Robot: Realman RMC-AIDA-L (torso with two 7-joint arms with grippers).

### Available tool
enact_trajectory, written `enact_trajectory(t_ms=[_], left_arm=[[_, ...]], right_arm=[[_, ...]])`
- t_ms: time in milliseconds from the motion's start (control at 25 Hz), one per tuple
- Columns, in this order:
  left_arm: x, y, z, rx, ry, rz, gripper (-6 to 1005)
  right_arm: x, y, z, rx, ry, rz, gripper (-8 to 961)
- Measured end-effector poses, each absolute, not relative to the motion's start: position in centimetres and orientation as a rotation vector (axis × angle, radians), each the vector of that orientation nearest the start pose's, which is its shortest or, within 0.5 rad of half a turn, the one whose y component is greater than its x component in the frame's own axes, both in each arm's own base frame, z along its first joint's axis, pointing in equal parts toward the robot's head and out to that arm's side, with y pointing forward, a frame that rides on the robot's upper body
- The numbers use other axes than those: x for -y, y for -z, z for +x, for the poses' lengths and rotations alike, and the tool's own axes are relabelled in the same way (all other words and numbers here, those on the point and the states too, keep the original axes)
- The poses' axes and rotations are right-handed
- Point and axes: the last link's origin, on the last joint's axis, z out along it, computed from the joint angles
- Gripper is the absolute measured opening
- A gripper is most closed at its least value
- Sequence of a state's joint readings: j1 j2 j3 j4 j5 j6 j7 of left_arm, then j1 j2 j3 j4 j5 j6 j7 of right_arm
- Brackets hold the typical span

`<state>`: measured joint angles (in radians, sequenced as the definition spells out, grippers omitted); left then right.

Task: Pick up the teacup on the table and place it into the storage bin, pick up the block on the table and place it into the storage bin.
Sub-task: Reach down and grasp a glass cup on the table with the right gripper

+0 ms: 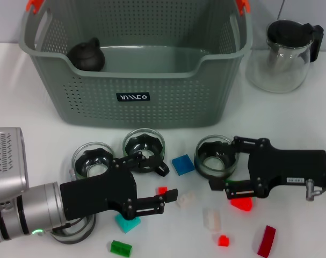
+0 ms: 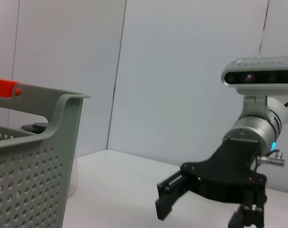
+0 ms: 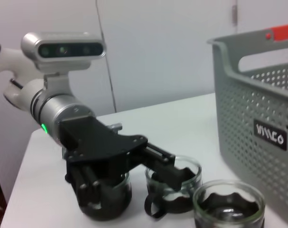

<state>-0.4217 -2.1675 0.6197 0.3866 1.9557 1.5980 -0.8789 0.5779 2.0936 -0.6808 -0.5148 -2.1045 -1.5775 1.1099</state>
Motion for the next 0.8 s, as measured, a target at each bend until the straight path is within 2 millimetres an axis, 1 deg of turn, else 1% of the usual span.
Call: enact_trajectory(t_ms=[280, 520, 640, 800], left_arm=[[-26.1, 6.5, -27.3, 0.419, 0.949, -2.668, 797], [-26.2, 6.4, -27.3, 0.416, 0.947, -2.668, 795], [-26.2, 6.4, -27.3, 0.415, 0.947, -2.669, 794], [-26.2, 6.4, -27.2, 0.414, 0.947, -2.669, 793]], right_arm=[[-32.1, 2.8, 25.1, -0.311, -0.679, -2.880, 821], [-32.6, 1.7, 24.8, -0.297, -0.652, -2.895, 816], [-33.0, 0.9, 24.5, -0.322, -0.603, -2.921, 813], [-33.6, -0.2, 23.7, -0.341, -0.494, -2.969, 810]])
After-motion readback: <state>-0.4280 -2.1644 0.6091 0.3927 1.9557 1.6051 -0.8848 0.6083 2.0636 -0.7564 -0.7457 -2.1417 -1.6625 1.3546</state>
